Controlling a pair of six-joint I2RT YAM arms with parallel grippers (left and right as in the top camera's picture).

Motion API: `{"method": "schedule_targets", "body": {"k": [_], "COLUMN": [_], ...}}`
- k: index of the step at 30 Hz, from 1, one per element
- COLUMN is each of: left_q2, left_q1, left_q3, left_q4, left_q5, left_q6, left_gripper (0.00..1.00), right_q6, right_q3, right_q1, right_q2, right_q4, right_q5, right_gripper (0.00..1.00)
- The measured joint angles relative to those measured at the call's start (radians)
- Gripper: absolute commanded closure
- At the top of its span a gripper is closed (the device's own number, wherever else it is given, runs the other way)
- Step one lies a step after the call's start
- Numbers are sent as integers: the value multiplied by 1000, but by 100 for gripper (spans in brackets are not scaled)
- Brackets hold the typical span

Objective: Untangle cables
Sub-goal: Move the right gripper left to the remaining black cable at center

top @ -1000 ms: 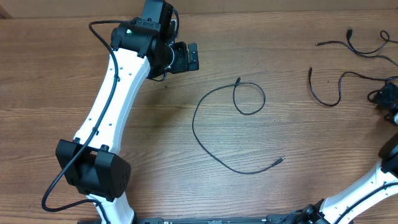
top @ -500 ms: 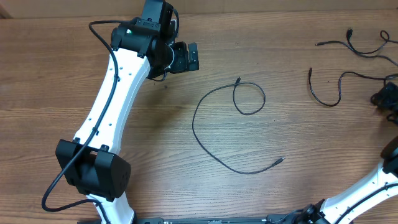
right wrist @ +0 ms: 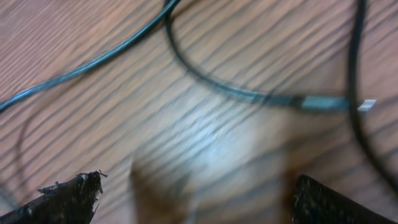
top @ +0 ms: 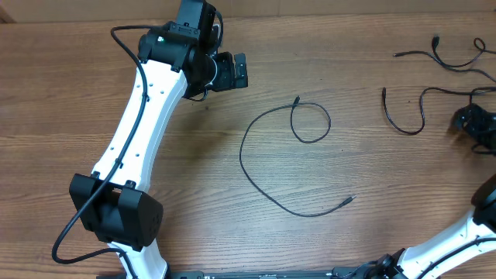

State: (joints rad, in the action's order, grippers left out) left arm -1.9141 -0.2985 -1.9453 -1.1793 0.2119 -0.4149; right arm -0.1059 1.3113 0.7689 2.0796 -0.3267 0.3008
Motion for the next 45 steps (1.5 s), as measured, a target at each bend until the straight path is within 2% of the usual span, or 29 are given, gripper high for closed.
{"method": "schedule_targets", "body": {"k": [10, 18, 27, 31, 38, 45], "left_q2": [0, 0, 0, 0, 0, 0], "left_q1": [0, 0, 0, 0, 0, 0], "left_q3": [0, 0, 0, 0, 0, 0], "left_q4": [0, 0, 0, 0, 0, 0], "left_q5": [0, 0, 0, 0, 0, 0], "left_q6": [0, 0, 0, 0, 0, 0], "left_gripper": [0, 0, 0, 0, 0, 0], "right_q6": [-46, -54, -56, -66, -180, -243], "right_q3": [-46, -45, -45, -45, -45, -45], "right_q1": [-5, -38, -271, -383, -553, -651], "right_q2": [-96, -309, -496, -504, -504, -504], "right_q4": [-103, -194, -306, -356, -373, -375], "right_q5": [171, 220, 237, 238, 181, 128], "right_gripper": [0, 0, 0, 0, 0, 0]}}
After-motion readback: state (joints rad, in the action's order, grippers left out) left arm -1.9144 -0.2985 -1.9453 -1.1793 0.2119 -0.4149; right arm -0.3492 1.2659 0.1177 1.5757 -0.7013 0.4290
